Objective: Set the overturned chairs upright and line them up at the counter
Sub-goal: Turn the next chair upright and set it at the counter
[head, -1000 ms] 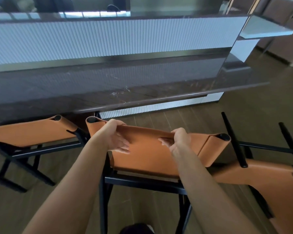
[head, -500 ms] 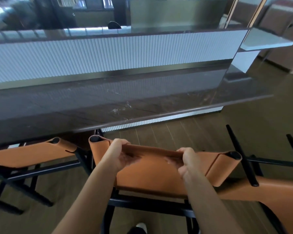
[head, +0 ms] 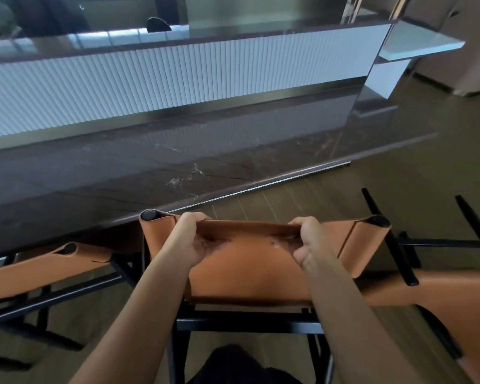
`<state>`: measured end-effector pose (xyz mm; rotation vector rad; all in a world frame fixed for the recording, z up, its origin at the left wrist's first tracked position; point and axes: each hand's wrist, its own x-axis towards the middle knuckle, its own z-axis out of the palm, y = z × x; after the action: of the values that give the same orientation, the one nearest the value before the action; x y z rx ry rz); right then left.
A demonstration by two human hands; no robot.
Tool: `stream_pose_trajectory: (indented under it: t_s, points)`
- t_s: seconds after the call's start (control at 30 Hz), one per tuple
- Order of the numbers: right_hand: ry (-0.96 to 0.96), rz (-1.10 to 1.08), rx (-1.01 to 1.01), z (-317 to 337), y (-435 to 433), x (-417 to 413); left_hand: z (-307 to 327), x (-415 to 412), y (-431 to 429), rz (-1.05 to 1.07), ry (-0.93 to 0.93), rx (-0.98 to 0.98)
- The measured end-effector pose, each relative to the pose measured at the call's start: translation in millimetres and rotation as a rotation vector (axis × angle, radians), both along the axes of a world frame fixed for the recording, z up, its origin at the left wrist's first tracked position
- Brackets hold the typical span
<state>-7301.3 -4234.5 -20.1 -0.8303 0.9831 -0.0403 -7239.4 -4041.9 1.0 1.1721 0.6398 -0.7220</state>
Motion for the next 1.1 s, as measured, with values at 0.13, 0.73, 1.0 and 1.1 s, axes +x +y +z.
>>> stream_pose_trajectory:
  t_s: [0.13,0.73,1.0,1.1]
  points:
    - [-0.023,-0.027,0.003,4,-6,8,3,9,-6,0.007,-0.018,0.006]
    - [0.015,0.005,0.091,17,-34,59,19,72,-36,0.026,0.085,0.028]
    - [-0.099,0.006,0.068,28,-75,113,35,103,-77,0.197,-0.067,-0.01]
    - [-0.141,0.039,0.038,29,-86,127,36,110,-86,0.309,-0.14,-0.03]
